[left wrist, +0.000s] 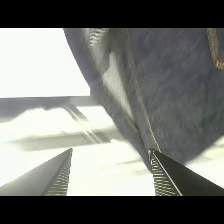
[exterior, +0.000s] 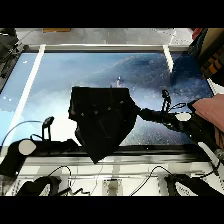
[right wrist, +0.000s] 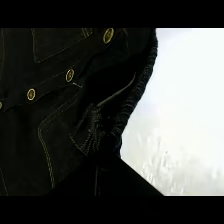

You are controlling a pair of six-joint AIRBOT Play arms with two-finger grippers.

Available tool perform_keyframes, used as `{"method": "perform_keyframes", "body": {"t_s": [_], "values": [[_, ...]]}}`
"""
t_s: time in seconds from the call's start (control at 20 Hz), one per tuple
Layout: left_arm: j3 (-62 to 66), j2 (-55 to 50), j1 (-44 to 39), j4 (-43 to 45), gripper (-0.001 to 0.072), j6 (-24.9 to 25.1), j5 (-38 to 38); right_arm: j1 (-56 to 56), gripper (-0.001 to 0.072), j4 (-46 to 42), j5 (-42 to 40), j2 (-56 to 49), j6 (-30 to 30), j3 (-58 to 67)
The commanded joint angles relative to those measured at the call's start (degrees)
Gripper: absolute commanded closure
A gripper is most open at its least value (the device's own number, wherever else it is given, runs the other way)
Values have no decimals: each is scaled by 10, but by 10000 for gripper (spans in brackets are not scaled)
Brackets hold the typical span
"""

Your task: Fold the clothes and pants, and hang the long-sleeved shirts on hangers.

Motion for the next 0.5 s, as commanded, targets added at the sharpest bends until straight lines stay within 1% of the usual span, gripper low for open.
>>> {"method": "perform_keyframes", "body": {"t_s": [0.0, 0.1, 0.25, 0.35, 0.45], "values": [[-77, 3, 2, -125, 167, -24, 7, 1, 672, -21, -12, 14, 19, -3], [-111, 4, 2, -156, 166, -20, 24, 1, 672, -21, -12, 14, 19, -3], [-129, 3, 2, -197, 166, 13, 51, 1, 672, -21, -12, 14, 19, -3], [-129, 3, -9, -197, 166, 13, 74, 1, 672, -21, -12, 14, 19, -3], [-129, 3, -43, -194, 166, 12, 101, 1, 672, -21, -12, 14, 19, -3]]}}
